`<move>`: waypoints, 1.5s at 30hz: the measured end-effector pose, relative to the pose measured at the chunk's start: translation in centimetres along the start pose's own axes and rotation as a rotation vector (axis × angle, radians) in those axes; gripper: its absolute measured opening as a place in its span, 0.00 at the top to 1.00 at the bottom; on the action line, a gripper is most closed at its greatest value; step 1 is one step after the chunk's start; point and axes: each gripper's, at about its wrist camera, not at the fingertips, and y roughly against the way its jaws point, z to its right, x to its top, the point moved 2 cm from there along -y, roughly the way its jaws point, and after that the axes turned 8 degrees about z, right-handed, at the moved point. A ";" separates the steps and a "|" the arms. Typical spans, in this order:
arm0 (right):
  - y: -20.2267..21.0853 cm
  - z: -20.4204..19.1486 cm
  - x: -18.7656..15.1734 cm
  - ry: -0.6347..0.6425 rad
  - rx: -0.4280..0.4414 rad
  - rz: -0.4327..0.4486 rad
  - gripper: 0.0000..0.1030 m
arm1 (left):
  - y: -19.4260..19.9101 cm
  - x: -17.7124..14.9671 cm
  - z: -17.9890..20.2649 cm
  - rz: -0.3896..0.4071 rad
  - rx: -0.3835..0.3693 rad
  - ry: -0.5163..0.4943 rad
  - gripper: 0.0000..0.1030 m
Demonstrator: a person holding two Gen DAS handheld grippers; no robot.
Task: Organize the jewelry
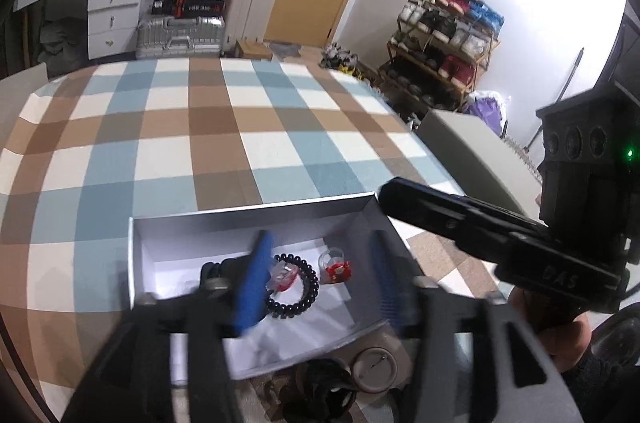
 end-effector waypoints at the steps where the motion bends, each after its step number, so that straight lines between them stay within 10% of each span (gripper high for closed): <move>1: 0.6 -0.1 0.1 0.005 0.000 0.016 0.54 | 0.4 0.0 0.0 0.018 -0.003 0.003 0.42; 16: 6.3 -3.1 -0.8 0.116 -0.071 0.147 0.00 | 5.1 -0.9 0.1 0.168 0.150 -0.021 0.20; 22: 7.1 -3.7 -1.9 0.147 -0.097 0.157 0.00 | 5.8 -2.0 1.1 0.198 0.264 -0.085 0.01; 45: 5.6 -4.7 -9.4 0.138 -0.108 -0.039 0.00 | 8.4 -10.8 -2.2 0.114 0.460 -0.012 0.01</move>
